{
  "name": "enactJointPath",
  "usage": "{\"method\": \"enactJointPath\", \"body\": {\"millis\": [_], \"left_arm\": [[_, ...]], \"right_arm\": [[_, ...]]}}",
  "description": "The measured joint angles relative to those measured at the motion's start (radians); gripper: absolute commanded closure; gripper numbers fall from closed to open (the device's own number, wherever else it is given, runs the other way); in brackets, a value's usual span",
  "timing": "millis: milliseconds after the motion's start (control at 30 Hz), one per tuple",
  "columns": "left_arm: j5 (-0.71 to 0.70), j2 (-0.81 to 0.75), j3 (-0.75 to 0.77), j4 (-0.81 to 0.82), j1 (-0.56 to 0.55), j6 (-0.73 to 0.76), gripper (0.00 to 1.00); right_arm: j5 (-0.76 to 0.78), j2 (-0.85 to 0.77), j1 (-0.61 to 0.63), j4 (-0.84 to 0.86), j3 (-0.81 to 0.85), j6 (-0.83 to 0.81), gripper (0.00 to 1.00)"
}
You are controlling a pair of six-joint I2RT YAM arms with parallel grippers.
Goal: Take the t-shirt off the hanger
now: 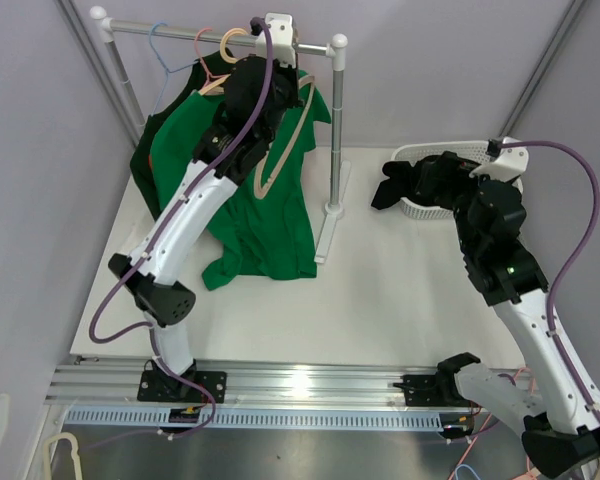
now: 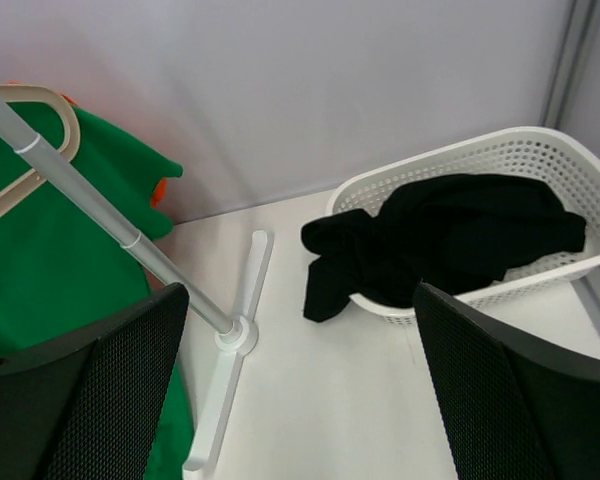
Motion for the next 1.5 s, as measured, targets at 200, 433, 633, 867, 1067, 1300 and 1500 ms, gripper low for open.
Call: {"method": "enactJointPath", "body": {"millis": [200, 433, 633, 867, 1067, 1300, 1500], "left_arm": [[0.061, 0.089, 0.077, -0.006, 0.034, -0.017, 0.99], [0.21, 0.135, 0.085, -0.013, 0.054, -0.058, 0.99], [0.343, 0.137, 0.085, -0.012, 0.063, -0.061, 0.68], [0.474, 0.048, -0.016, -0.065, 0.07, -0.051, 0.04], [0.596, -0.122, -0.087, -0.097, 0.177, -0.063, 0.01], [0.675, -0.342, -0.221, -0.044, 0.406, -0.097, 0.01], [0.809, -0.216, -0.084, -0.066, 0.483, -0.134, 0.02]], "right_arm": [[0.023, -0.093, 0.0, -0.02, 0.0, -0.025, 0.0], [0.022, -0.119, 0.0, -0.026, 0.0, -0.03, 0.0], [0.015, -0.117, 0.0, -0.036, -0.003, -0.029, 0.01], [-0.004, -0.096, 0.0, -0.038, -0.003, -0.01, 0.01], [-0.036, -0.077, 0.0, -0.038, -0.003, 0.012, 0.01], [-0.075, -0.048, 0.0, -0.038, -0.003, 0.017, 0.01], [-0.086, -0.042, 0.0, -0.038, -0.003, 0.021, 0.01]]}}
